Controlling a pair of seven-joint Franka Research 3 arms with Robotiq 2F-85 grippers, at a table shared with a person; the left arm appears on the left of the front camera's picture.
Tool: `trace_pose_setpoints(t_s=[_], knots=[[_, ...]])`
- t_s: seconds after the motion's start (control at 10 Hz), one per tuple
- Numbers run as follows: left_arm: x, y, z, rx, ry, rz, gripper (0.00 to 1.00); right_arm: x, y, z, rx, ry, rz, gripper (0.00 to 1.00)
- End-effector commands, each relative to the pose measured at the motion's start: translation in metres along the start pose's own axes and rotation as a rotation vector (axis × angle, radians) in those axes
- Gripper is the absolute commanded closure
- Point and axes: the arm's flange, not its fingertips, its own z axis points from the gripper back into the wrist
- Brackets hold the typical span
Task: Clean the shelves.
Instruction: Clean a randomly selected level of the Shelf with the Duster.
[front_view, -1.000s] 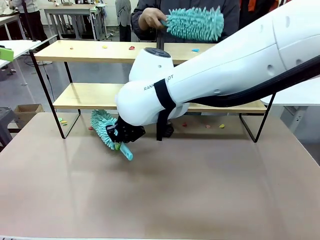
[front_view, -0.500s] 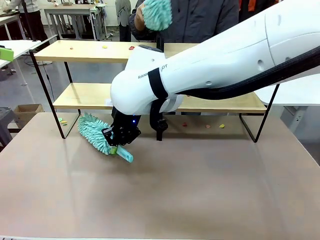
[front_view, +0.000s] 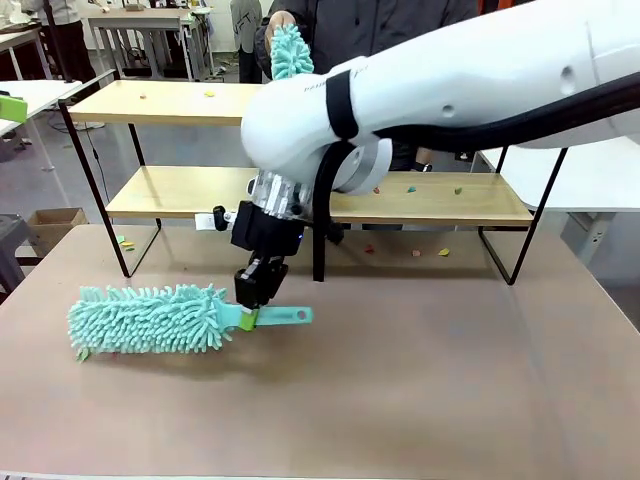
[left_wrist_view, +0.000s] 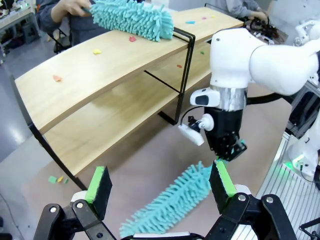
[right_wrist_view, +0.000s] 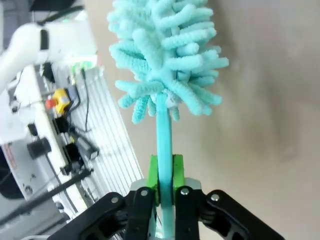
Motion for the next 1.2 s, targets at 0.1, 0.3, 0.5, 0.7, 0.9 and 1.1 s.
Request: trace_pose_setpoints(t_s=[0.1, 0.3, 0.5, 0.7, 0.9, 1.1], knots=[[0.000, 0.001, -0.001, -0.007, -0.002, 0.002, 0.00, -0.050, -0.005, 0.033, 0.076, -0.207, -0.065, 0.88], [0.000, 0.001, -0.001, -0.007, -0.002, 0.002, 0.00, -0.077, -0.013, 0.039, 0.082, -0.266, -0.132, 0.88], [0.000, 0.001, -0.001, -0.007, -0.002, 0.002, 0.00, -0.130, -0.008, 0.059, 0.162, -0.253, -0.142, 0.88], [0.000, 0.001, -0.001, -0.007, -0.002, 0.002, 0.00, -0.209, 0.002, 0.087, 0.267, -0.276, -0.139, 0.88], [0.000, 0.001, -0.001, -0.007, -0.002, 0.002, 0.00, -0.299, 0.013, 0.104, 0.231, -0.432, -0.218, 0.88], [0.000, 0.001, -0.001, -0.007, -0.002, 0.002, 0.00, -0.373, 0.033, 0.107, 0.229, -0.509, -0.286, 0.88]])
